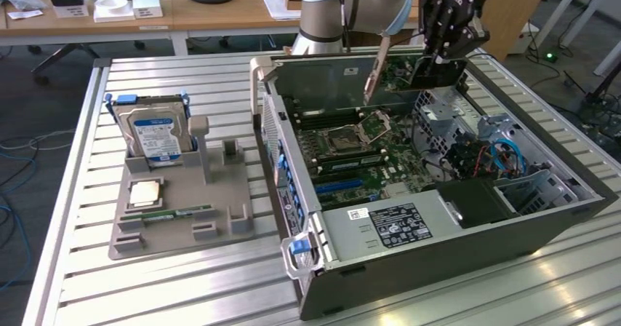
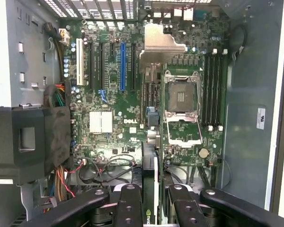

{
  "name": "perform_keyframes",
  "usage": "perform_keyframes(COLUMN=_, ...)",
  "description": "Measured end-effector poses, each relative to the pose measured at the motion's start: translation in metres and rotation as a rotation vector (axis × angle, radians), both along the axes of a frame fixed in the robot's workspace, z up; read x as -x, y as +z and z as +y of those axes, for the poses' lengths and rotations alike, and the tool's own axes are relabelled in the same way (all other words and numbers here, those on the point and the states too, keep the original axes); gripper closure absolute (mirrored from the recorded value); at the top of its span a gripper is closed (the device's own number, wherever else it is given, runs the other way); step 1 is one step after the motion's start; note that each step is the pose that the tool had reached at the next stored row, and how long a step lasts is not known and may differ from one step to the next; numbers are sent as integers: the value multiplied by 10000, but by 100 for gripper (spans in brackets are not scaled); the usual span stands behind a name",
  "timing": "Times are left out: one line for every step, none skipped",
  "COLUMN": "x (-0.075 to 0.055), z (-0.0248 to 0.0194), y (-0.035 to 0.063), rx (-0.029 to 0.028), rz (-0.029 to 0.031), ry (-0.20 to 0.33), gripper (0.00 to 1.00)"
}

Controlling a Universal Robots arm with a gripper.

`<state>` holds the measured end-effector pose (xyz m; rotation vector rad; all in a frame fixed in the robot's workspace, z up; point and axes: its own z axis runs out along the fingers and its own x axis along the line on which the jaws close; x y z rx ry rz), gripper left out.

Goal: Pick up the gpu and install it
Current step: 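Insert the gpu into the slot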

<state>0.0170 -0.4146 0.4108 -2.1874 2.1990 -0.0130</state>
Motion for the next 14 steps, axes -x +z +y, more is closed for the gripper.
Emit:
perform_keyframes(x=3, z=-2, y=1, rx=2, rz=1, ry=0, gripper=74)
perform_keyframes(x=7, z=-5, y=0, rx=2, rz=0, ry=-1, gripper=74)
perform_keyframes(x=11, z=-7, y=0, rx=0, rz=0, ry=-1, gripper=74)
perform_keyframes(x=16, z=-8, y=0, rx=1, rz=0, ry=-1, gripper=74)
perform_keyframes(x=22, z=-8, y=0, rx=1, rz=0, ry=-1, gripper=74)
perform_keyframes(x=29, z=-8, y=0, rx=2, rz=1, ry=-1, gripper=74)
perform_keyframes(x=36, z=-9, y=-1, rx=3, rz=1, ry=-2, gripper=74)
perform_keyframes(x=42, z=-9, y=-1, rx=3, rz=1, ry=-2, gripper=74)
perform_keyframes(x=48, z=-8, y=-3, rx=3, rz=1, ry=-3, gripper=74)
perform_keyframes(x=55, z=-8, y=-6, rx=1, rz=0, ry=-5, gripper=74)
perform_keyframes(x=63, z=-8, y=-9, rx=1, rz=0, ry=-5, gripper=74)
perform_keyframes(x=70, z=-8, y=-11, rx=1, rz=1, ry=-6, gripper=74)
perform_keyframes(x=74, z=-9, y=-12, rx=2, rz=1, ry=-7, gripper=74)
perform_keyframes(x=74, z=-9, y=-12, rx=3, rz=1, ry=-7, gripper=74)
